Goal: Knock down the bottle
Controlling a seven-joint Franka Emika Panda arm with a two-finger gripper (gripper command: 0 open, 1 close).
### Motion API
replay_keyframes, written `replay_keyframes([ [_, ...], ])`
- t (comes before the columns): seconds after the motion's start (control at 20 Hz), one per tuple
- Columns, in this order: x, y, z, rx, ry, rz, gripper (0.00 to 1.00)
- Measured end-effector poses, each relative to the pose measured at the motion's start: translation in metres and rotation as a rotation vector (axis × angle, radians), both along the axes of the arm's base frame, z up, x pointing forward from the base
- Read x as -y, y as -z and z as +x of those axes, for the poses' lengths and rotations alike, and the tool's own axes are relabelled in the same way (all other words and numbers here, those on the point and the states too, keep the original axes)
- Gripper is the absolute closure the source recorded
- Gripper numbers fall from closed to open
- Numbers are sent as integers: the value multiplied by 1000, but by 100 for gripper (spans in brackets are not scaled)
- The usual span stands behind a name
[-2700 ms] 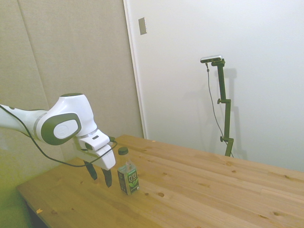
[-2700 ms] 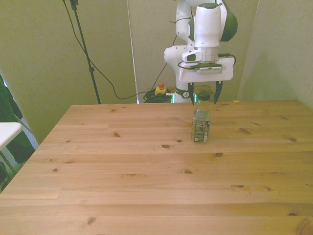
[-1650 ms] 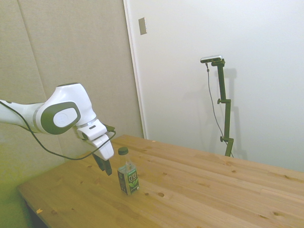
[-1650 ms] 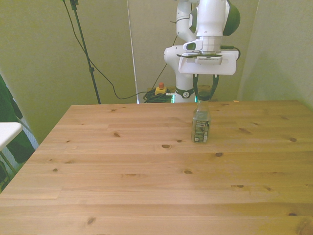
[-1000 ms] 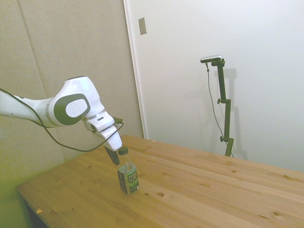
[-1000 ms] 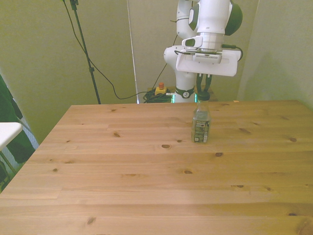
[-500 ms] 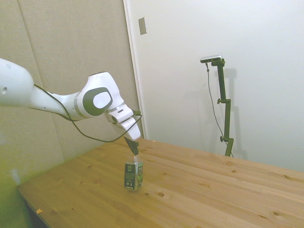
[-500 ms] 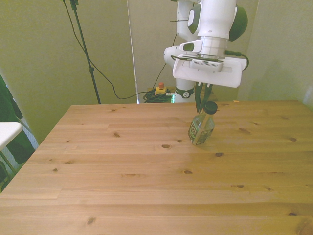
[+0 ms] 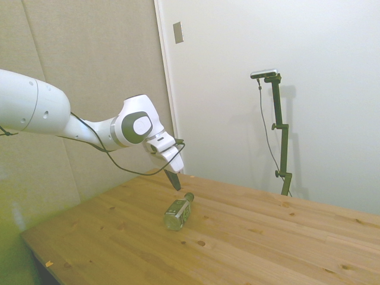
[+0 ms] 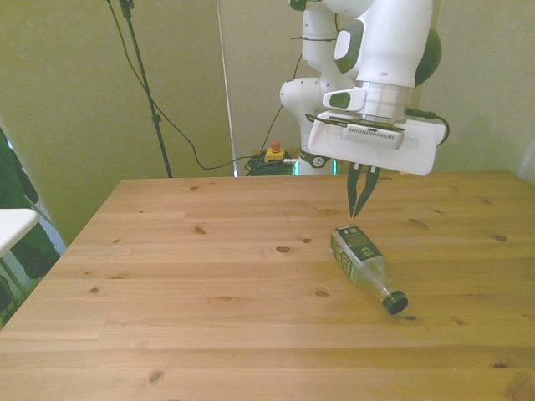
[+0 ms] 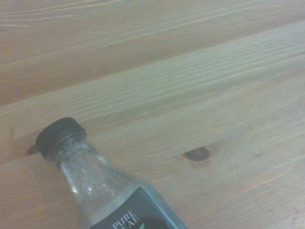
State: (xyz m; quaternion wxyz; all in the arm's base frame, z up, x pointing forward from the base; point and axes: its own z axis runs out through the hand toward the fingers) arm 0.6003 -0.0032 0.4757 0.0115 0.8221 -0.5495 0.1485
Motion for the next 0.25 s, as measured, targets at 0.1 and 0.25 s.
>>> replay_keyframes([
  [0.1, 2, 0, 5, 9, 2, 0, 100],
  [0.25, 9, -2, 19, 22, 6, -2, 100],
])
